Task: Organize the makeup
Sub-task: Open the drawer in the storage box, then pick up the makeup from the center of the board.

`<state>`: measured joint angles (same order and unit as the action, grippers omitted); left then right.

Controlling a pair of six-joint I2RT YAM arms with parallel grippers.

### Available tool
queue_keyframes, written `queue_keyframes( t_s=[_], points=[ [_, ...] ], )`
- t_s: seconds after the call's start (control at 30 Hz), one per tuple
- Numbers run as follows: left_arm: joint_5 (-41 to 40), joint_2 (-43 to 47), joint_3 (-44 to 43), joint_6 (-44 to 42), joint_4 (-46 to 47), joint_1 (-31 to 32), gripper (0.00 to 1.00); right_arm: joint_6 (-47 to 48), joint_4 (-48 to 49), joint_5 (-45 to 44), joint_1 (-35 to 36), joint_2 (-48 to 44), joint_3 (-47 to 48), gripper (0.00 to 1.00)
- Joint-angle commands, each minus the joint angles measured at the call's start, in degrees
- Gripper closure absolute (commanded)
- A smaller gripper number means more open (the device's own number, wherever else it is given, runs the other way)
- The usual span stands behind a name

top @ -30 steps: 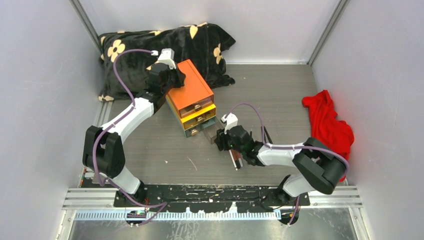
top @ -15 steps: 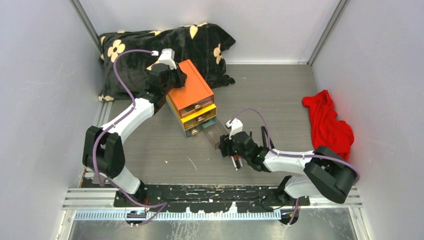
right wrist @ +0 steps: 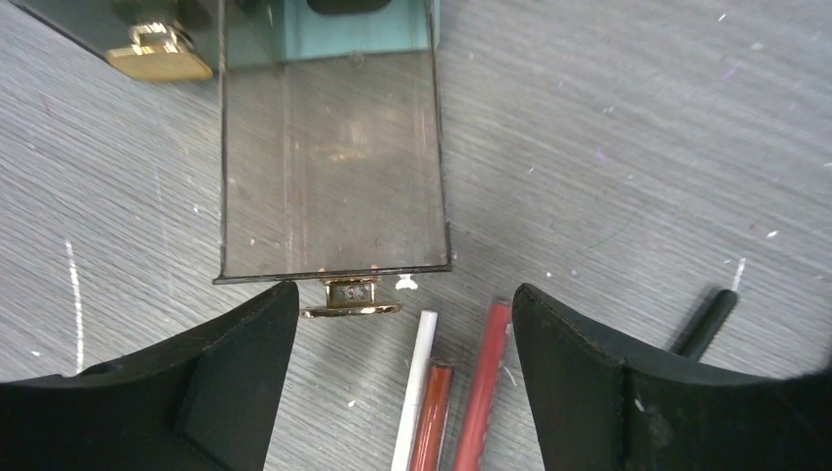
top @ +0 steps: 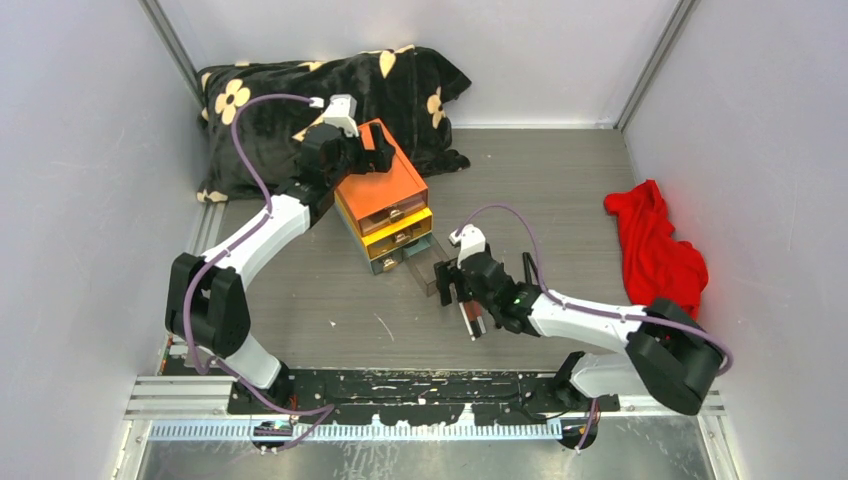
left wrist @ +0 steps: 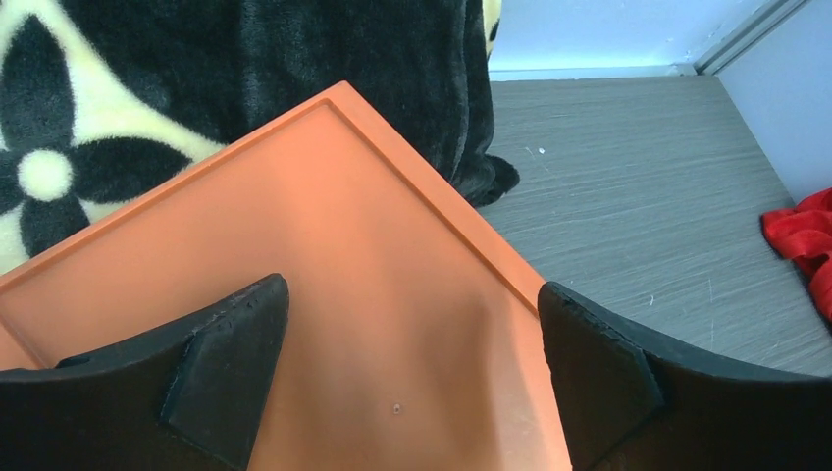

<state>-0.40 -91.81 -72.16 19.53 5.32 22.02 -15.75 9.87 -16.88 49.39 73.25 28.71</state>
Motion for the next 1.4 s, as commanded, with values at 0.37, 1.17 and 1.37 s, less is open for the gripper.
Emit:
queue_keyframes(
  t_s=[0.37, 1.17, 1.37],
  points=[
    [-1.1, 0.3, 0.2, -0.4, -20.9, -0.7, 0.00, -2.5, -20.5, -10.1, -0.1, -16.4, 8.3, 0.17],
    [2.7, 5.8, 1.5, -1.0, -24.4, -0.8, 0.00, -19.7, -39.6, -2.8, -12.9, -7.0, 9.1, 0.50],
    [2.3, 6.6, 2.1, -0.9, -24.4, -0.7, 0.00, -18.4, -36.4, 0.6, -12.9, -1.1, 8.8, 0.49]
  ],
)
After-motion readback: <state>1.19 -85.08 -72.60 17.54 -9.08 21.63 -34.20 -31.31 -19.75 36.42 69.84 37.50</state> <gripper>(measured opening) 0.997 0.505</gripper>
